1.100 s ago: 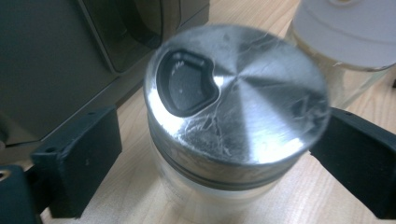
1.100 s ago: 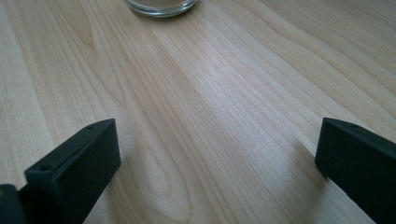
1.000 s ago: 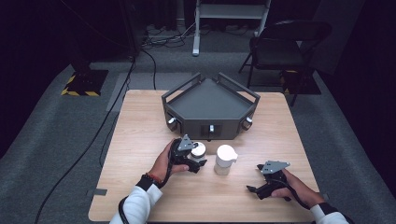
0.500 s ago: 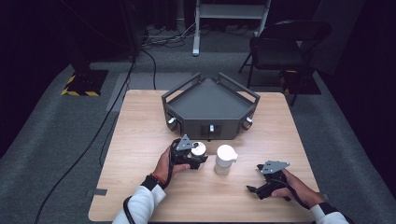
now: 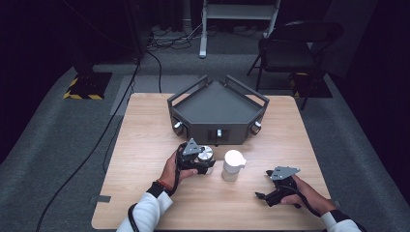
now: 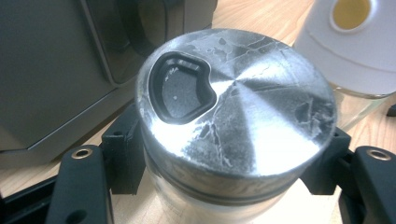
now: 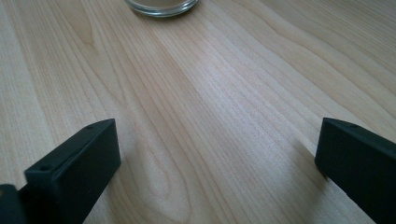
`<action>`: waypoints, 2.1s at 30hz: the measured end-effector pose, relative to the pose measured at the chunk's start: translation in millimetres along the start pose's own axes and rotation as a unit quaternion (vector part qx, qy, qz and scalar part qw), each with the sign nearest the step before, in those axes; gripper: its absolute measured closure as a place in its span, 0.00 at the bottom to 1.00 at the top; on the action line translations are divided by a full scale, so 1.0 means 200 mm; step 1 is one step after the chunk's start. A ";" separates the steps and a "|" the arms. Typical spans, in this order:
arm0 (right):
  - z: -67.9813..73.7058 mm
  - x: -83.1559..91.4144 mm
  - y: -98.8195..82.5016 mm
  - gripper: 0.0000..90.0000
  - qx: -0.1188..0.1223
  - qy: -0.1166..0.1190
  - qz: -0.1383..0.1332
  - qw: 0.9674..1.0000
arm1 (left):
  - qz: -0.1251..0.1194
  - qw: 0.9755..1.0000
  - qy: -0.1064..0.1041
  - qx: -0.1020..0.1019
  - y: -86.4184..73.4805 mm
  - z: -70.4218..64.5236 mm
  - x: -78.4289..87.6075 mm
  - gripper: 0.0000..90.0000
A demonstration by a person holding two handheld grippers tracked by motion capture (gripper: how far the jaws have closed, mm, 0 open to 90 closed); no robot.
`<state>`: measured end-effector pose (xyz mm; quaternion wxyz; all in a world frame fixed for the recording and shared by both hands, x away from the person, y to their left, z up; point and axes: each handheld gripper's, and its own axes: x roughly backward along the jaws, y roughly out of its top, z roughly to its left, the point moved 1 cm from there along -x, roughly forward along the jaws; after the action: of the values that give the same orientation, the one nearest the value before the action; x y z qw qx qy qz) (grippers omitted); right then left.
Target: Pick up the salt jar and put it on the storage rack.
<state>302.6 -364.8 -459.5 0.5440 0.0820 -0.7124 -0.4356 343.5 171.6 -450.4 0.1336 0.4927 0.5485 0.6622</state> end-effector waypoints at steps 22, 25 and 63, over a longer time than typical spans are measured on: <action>0.00 0.00 0.00 0.00 0.000 0.000 0.000 1.000 | -0.028 0.999 0.016 -0.009 0.09 -0.01 0.15 0.34; 0.00 0.00 0.00 0.00 0.000 0.000 0.000 1.000 | -0.040 0.999 0.015 -0.001 0.10 0.00 0.18 0.34; 0.00 0.00 0.00 0.00 0.001 0.001 0.000 1.000 | -0.091 0.994 0.050 -0.018 0.47 0.00 0.25 0.34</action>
<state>303.0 -365.0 -459.4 0.5446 0.0829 -0.7122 -0.4350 352.3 173.8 -344.4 0.1743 0.4048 0.5853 0.6805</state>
